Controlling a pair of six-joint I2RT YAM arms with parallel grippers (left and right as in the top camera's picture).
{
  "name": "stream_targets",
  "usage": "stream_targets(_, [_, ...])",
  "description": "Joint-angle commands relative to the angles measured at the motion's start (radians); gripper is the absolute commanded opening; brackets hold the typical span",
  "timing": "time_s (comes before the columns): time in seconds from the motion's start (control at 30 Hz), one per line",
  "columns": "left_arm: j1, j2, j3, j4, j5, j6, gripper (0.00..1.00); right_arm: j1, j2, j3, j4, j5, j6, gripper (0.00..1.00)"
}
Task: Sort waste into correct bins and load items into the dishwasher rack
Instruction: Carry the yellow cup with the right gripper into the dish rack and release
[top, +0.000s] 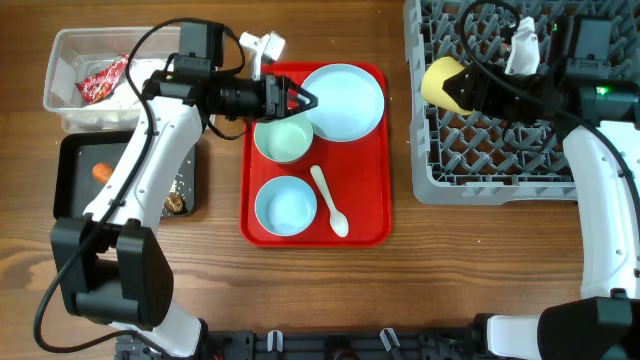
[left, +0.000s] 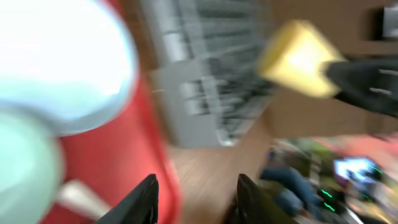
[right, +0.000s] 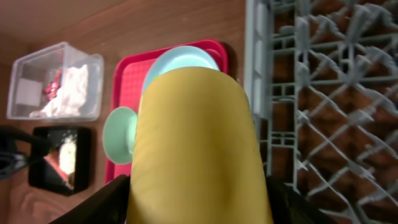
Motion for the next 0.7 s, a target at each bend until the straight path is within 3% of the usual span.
stream_targets(0.0, [-0.012, -0.005, 0.008, -0.048, -0.341, 0.003, 0.42, -0.002, -0.023, 0.008, -0.029, 0.096, 0.047, 0.45])
stream_targets(0.2, [-0.014, -0.005, 0.006, -0.082, -0.458, 0.003, 0.42, -0.002, -0.023, 0.025, -0.098, 0.187, 0.083, 0.46])
stream_targets(0.67, [-0.014, -0.004, -0.008, -0.115, -0.532, 0.01, 0.43, 0.0, -0.021, 0.082, -0.294, 0.432, 0.134, 0.46])
